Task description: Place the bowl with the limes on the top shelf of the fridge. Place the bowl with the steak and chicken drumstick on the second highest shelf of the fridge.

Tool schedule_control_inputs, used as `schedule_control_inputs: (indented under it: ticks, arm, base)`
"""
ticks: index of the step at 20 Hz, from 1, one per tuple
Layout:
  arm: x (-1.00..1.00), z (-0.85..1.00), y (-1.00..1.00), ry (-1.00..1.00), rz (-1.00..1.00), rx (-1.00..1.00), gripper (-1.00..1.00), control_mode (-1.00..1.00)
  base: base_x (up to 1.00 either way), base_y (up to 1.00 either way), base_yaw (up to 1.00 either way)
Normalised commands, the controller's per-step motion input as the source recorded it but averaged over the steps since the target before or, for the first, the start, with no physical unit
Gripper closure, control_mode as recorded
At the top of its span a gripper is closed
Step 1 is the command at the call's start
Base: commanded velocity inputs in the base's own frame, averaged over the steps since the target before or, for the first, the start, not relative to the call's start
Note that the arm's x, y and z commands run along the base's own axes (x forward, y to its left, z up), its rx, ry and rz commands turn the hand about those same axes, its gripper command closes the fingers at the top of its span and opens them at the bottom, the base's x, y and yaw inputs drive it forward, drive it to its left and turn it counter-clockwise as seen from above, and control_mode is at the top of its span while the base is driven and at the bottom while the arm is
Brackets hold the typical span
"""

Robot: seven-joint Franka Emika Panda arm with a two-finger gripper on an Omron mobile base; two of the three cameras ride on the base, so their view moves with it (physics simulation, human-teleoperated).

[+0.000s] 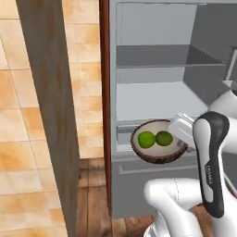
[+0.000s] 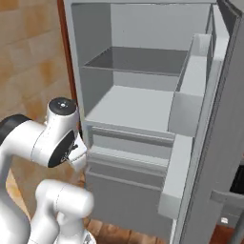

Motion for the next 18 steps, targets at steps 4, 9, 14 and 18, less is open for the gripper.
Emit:
schedule_control_inputs:
  ticks: [4,9,14,18]
  arm:
    - [0.0,0.0,0.0,0.0,0.0,0.0,1.0,1.0]
    - [0.0,0.0,0.0,0.0,0.0,0.0,1.0,1.0]
    - [-0.18,0.17,-0.01,-0.06,-0.02,0.03,1.0,-1.0]
    - [-0.39,0.8,-0.23,-0.05,-0.2,0.18,1.0,-1.0]
  base:
    - [0.99,0.05,-0.33]
    - [0.84,0.1,-0.17]
    - [0.04,0.0,0.0]
    - [0.0,0.0,0.0]
